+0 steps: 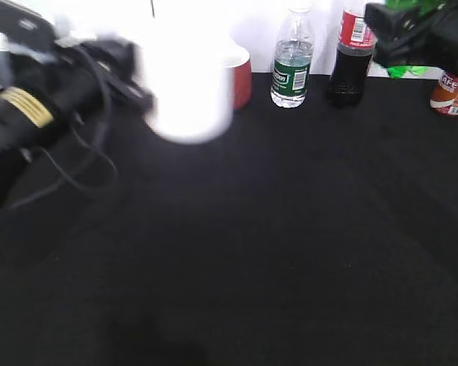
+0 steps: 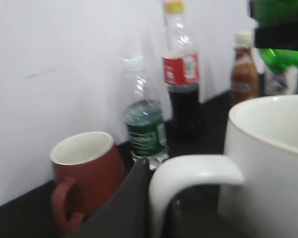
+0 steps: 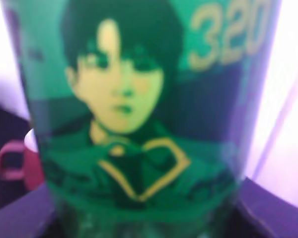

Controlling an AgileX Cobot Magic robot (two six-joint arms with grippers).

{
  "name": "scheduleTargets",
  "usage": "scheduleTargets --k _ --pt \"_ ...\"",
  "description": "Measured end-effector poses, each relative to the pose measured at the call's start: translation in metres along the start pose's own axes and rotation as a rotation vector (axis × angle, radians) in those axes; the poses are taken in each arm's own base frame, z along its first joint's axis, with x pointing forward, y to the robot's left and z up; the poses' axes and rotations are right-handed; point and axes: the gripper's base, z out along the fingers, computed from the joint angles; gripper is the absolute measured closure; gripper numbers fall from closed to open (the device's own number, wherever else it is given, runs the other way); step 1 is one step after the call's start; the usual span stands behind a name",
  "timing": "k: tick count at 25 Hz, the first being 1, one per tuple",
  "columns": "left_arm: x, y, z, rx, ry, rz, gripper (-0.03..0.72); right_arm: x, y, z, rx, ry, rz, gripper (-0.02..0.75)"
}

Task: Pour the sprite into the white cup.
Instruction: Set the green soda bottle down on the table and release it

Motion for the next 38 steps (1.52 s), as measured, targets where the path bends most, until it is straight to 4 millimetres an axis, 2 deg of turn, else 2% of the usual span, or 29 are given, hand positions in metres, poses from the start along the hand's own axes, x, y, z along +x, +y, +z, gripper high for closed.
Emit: scheduleTargets --k 3,6,8,13,15,20,26,29,32,33,37,38 --pt "0.001 0.044 -0.005 -0.205 0.000 -0.006 0.652 0.001 -0.001 0.000 0.017 0.006 0.032 0.310" --pt "0.019 0.090 -0.003 -0.351 0.043 -0.003 0.652 0.000 -0.007 0.000 0.075 0.000 0.096 0.310" --pt "0.033 0.101 0.011 -0.372 0.062 -0.007 0.652 0.000 -0.008 0.000 0.085 -0.001 0.106 0.310" --pt "0.082 0.112 0.056 -0.337 0.137 -0.003 0.652 0.001 -0.013 -0.001 0.139 -0.006 0.166 0.310" --pt "0.093 0.116 0.072 -0.319 0.137 0.007 0.652 0.002 -0.013 0.000 0.143 0.000 0.170 0.310" --pt "0.127 0.124 0.098 -0.319 0.146 0.006 0.652 0.024 -0.012 0.007 0.144 0.062 0.181 0.310" --pt "0.140 0.132 0.128 -0.299 0.127 0.021 0.652 0.028 -0.012 0.009 0.144 0.073 0.183 0.310" --pt "0.141 0.131 0.131 -0.282 0.130 0.025 0.638 0.028 -0.012 0.009 0.144 0.072 0.179 0.310" --pt "0.142 0.130 0.129 -0.283 0.150 0.012 0.412 0.028 -0.012 0.009 0.144 0.072 0.177 0.310" --pt "0.140 0.129 0.125 -0.284 0.152 0.009 0.381 0.028 -0.012 0.009 0.144 0.072 0.177 0.310" --pt "0.125 0.120 0.100 -0.280 0.194 0.002 0.365 0.027 -0.012 0.009 0.144 0.069 0.174 0.310" --pt "0.117 0.117 0.090 -0.279 0.185 0.003 0.365 0.027 -0.013 0.009 0.149 0.068 0.175 0.310"
